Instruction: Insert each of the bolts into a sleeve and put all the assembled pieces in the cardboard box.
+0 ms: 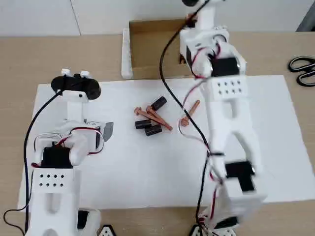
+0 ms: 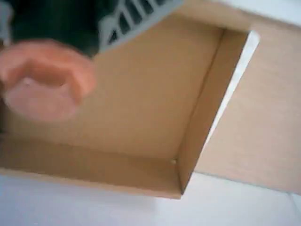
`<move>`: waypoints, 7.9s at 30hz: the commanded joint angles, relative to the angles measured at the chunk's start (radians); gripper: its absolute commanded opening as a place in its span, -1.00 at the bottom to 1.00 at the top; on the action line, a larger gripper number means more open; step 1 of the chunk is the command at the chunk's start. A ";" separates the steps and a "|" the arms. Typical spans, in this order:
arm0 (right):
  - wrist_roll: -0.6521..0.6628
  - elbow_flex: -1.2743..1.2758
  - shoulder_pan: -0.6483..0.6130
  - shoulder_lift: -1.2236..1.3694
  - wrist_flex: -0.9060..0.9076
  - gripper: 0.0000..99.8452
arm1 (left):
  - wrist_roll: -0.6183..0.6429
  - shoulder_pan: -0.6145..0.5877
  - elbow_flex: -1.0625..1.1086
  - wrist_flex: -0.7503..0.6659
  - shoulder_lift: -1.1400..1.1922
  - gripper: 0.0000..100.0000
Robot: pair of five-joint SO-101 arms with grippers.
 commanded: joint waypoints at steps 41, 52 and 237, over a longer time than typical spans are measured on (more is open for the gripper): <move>0.009 -1.192 -0.027 1.118 -0.001 -0.47 | 0.000 0.000 0.002 -0.017 -0.012 -0.51; 0.005 -1.191 -0.033 0.711 0.438 -0.53 | 0.002 0.000 0.005 -0.015 -0.012 -0.51; -0.040 -0.282 0.602 -0.061 0.921 -0.99 | 0.229 0.542 -1.933 0.345 1.849 -0.84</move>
